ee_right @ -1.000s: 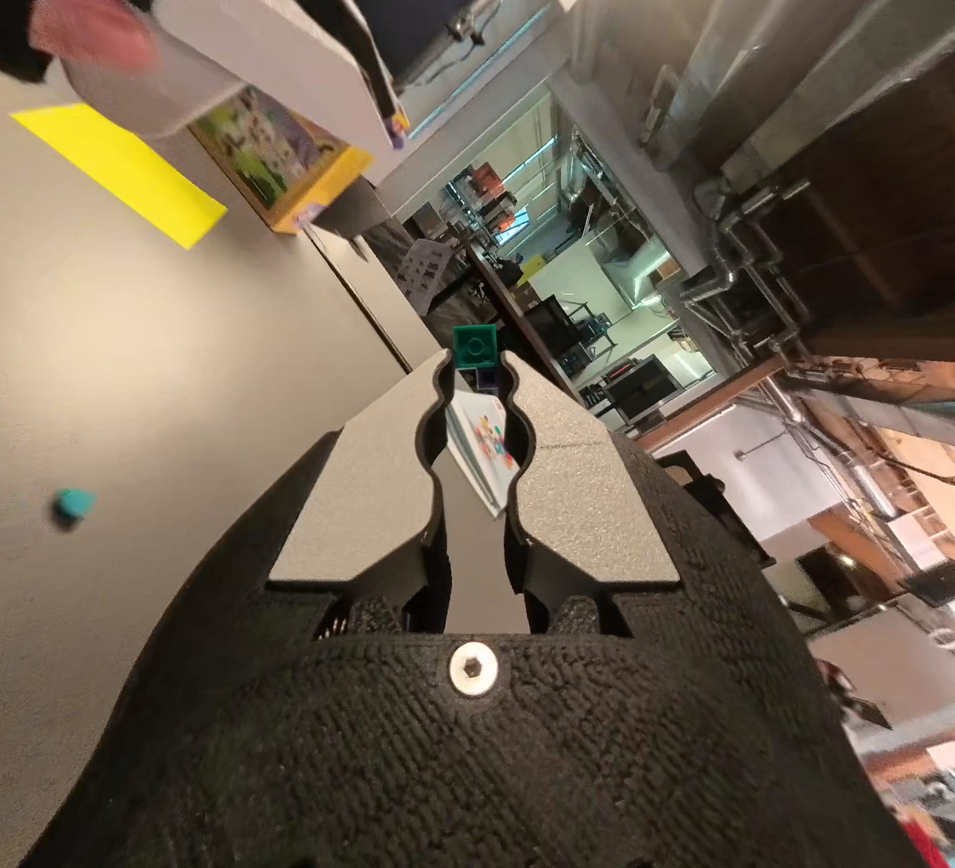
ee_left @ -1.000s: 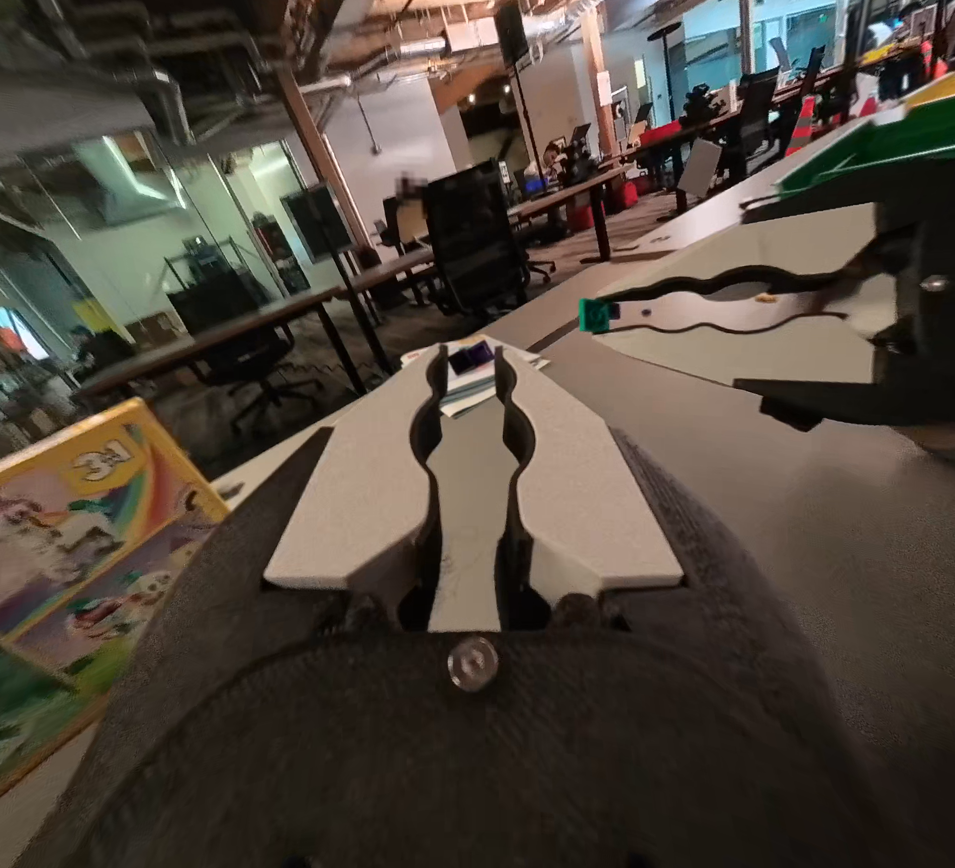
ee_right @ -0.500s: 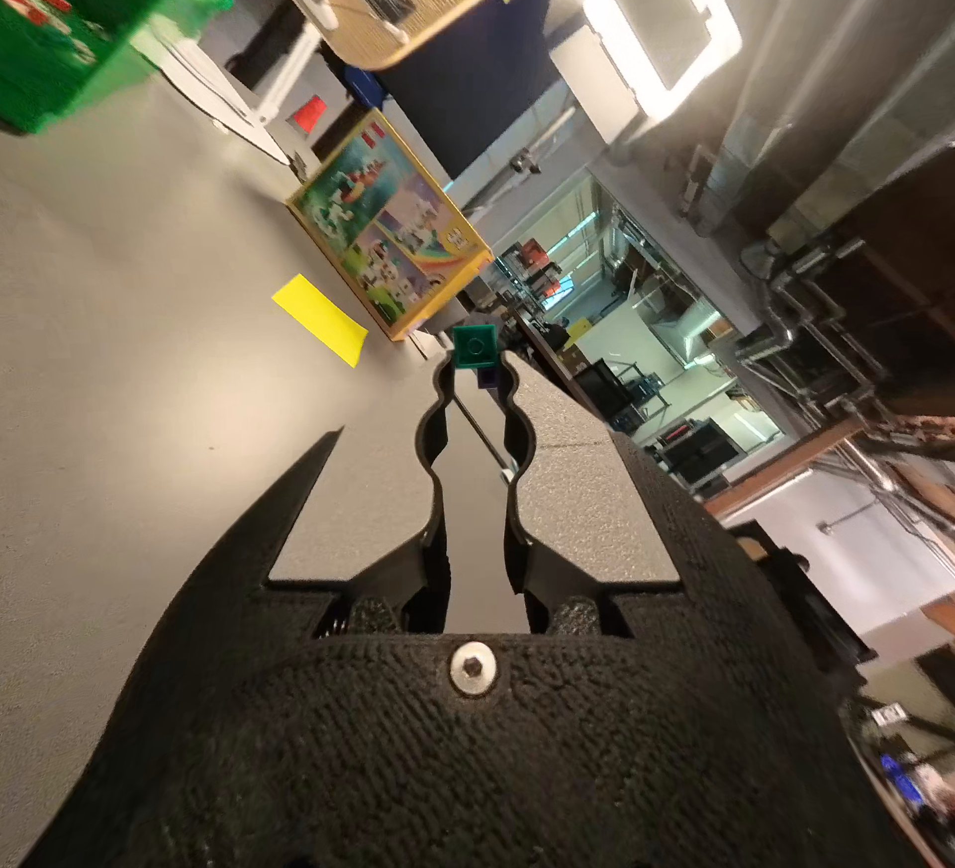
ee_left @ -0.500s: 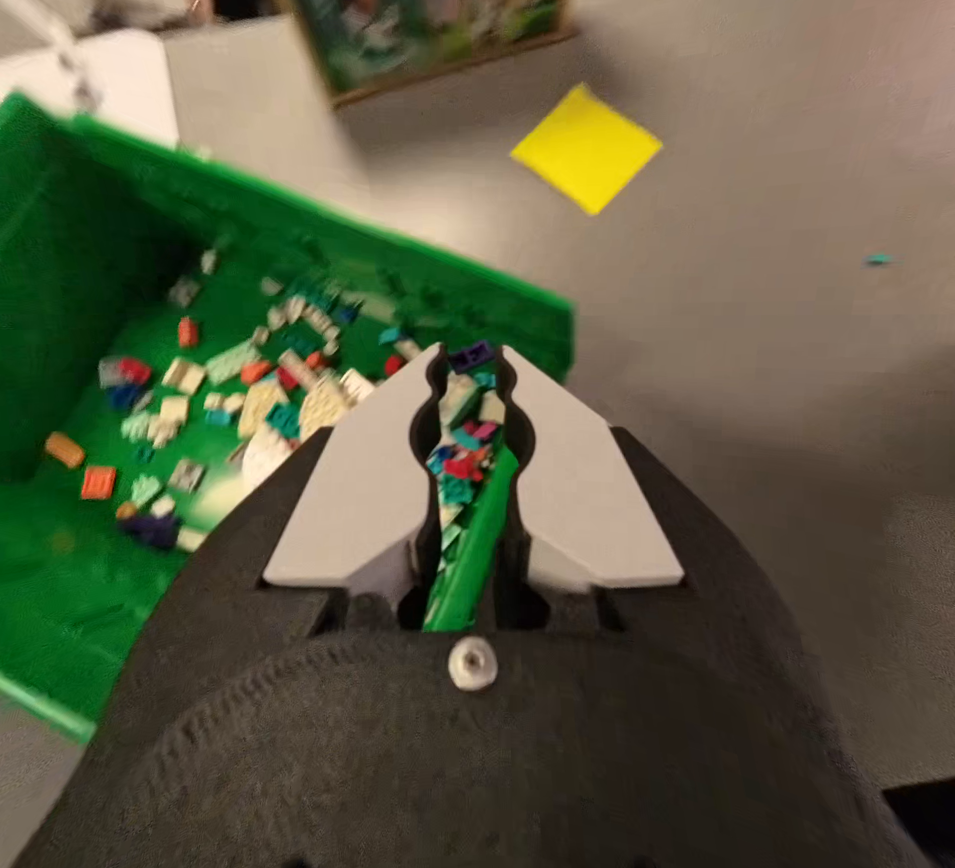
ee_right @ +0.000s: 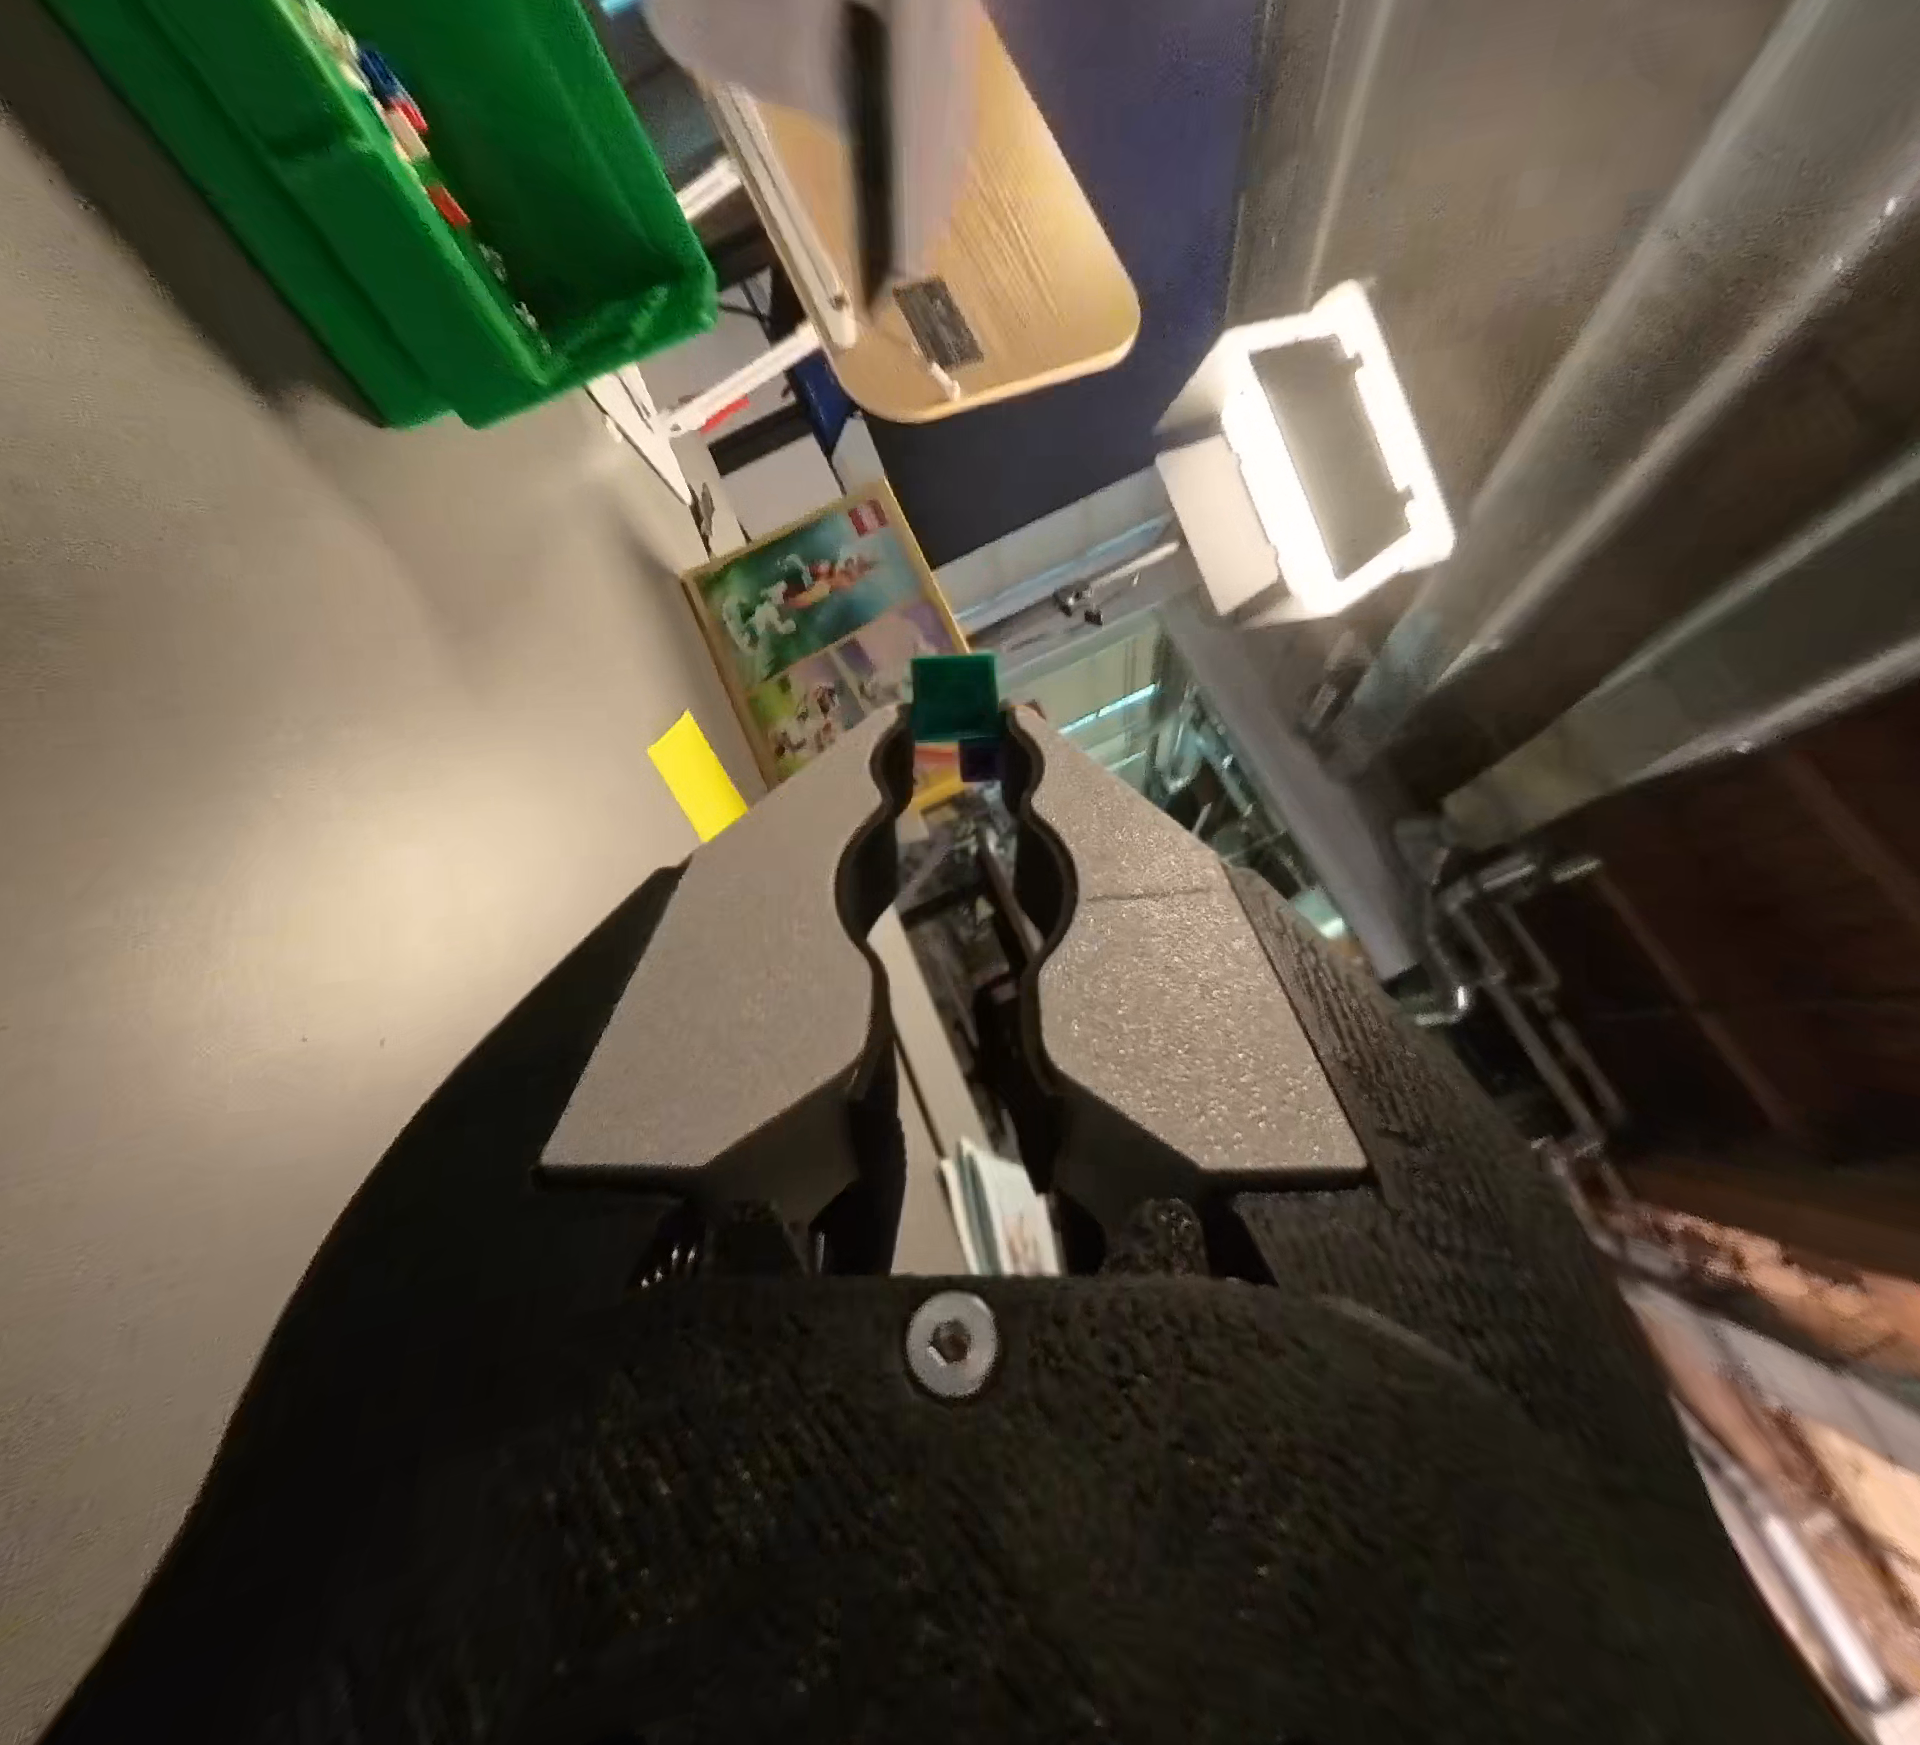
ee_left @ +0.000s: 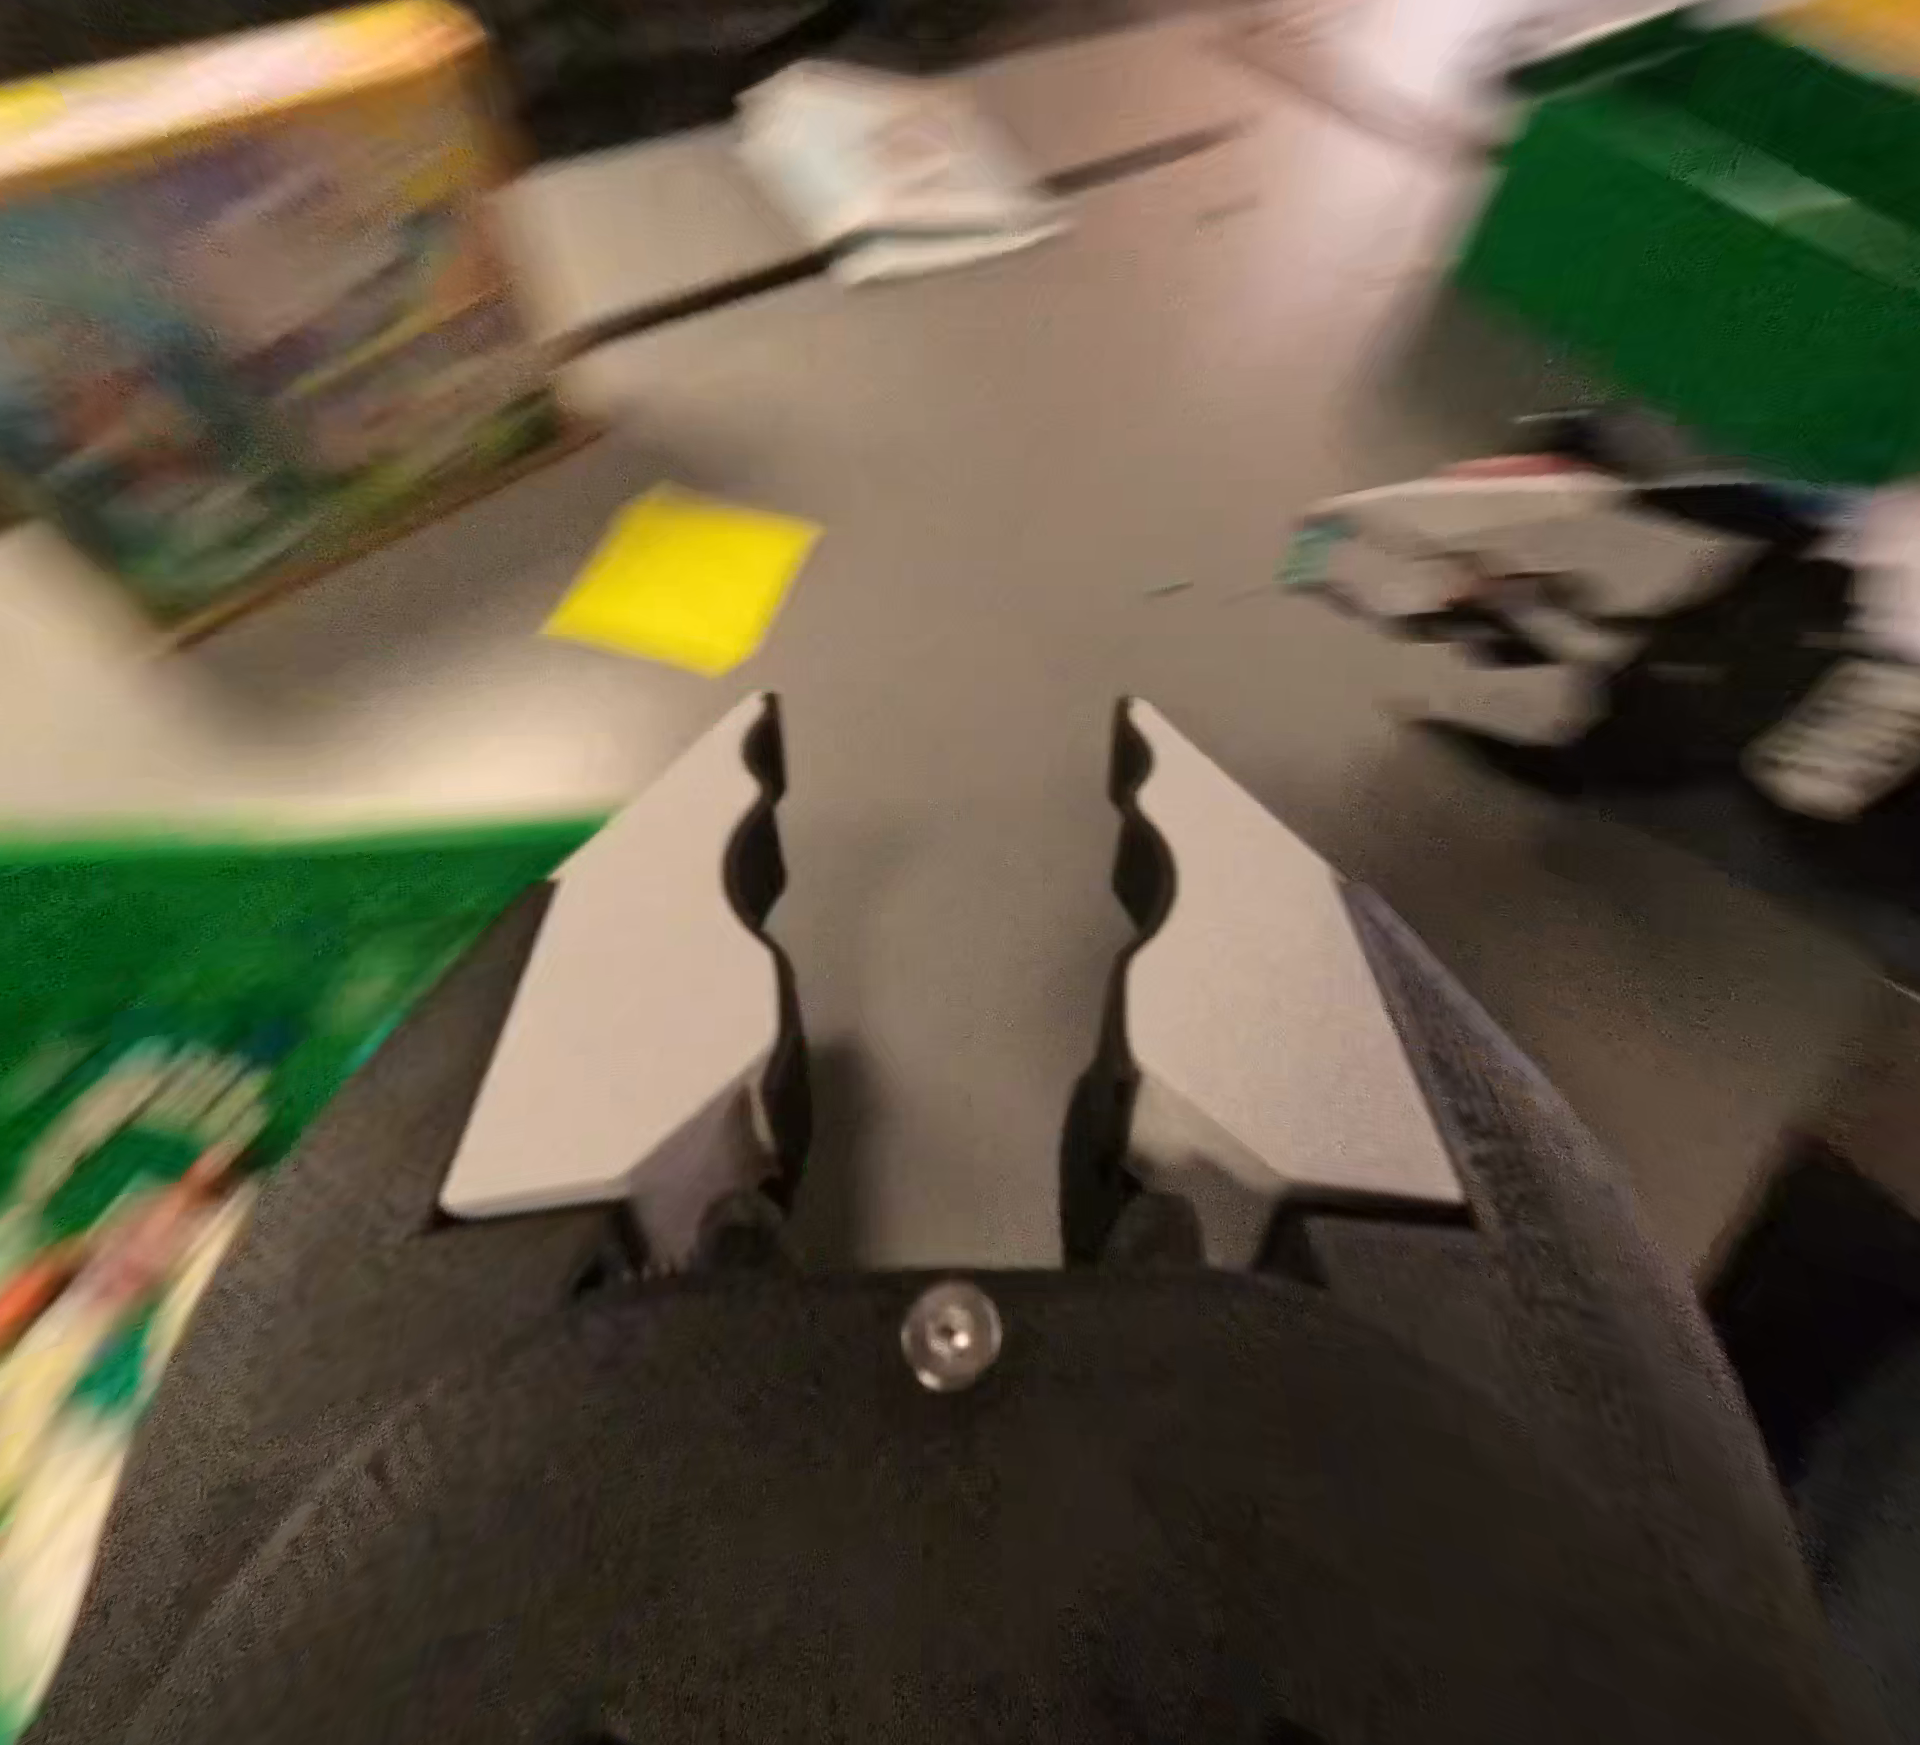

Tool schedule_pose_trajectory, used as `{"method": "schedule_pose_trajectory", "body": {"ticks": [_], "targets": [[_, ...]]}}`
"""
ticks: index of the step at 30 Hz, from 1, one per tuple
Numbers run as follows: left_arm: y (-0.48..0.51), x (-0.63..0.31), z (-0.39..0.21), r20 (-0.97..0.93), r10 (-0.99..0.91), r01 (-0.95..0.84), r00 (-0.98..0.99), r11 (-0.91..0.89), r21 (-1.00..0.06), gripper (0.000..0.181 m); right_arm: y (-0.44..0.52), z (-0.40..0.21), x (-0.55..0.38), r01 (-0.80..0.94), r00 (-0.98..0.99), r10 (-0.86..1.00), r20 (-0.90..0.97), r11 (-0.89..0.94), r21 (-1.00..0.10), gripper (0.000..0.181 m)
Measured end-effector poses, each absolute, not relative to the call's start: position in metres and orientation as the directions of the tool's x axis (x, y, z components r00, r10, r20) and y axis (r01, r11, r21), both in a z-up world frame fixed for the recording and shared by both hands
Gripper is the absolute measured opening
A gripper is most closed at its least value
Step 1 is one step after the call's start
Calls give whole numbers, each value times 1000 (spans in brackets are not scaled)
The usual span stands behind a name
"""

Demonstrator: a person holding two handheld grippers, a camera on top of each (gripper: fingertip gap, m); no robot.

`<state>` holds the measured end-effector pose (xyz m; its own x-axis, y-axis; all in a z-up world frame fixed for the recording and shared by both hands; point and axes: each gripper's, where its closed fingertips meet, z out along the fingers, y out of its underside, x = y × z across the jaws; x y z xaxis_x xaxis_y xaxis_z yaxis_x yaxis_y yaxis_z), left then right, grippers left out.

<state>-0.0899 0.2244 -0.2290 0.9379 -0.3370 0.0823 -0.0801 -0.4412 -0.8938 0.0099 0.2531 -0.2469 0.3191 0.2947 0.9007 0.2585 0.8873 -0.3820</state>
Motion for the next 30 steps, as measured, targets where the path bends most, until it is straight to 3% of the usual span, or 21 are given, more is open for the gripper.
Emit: {"method": "schedule_pose_trajectory", "body": {"ticks": [3,7,12,16,18,21,23,25,28,30], "targets": [[217,-21,-230,81,-597,-164,798,-344,-925,42,237,-251,3,233,274,239,932,923,-305,13],[220,2,-272,83,-670,-288,738,-423,-859,32,226,-258,-4,213,225,190,956,948,-238,13],[223,4,-271,111,-682,-241,723,-399,-885,5,224,-260,-5,224,209,147,967,955,-194,13],[224,1,-262,97,-677,-213,729,-360,-908,26,221,-262,-8,226,194,118,974,961,-161,14],[224,-3,-273,96,-666,-259,739,-413,-873,26,221,-263,-8,228,192,113,975,961,-156,13],[222,4,-274,97,-694,-264,713,-394,-880,8,224,-262,-8,247,194,100,976,958,-147,13],[224,1,-273,-10,-694,-321,720,-320,-891,3,227,-259,-7,253,220,134,966,949,-189,15],[230,-8,-270,-172,-649,-416,741,-243,-876,3,238,-254,-5,272,264,227,937,915,-298,25],[233,-22,-278,-460,-599,-658,655,-153,-737,3,245,-260,-3,250,236,345,909,882,-400,28],[234,-27,-287,-598,-586,-786,546,-111,-608,3,241,-271,-7,255,167,352,921,887,-385,24]]}}
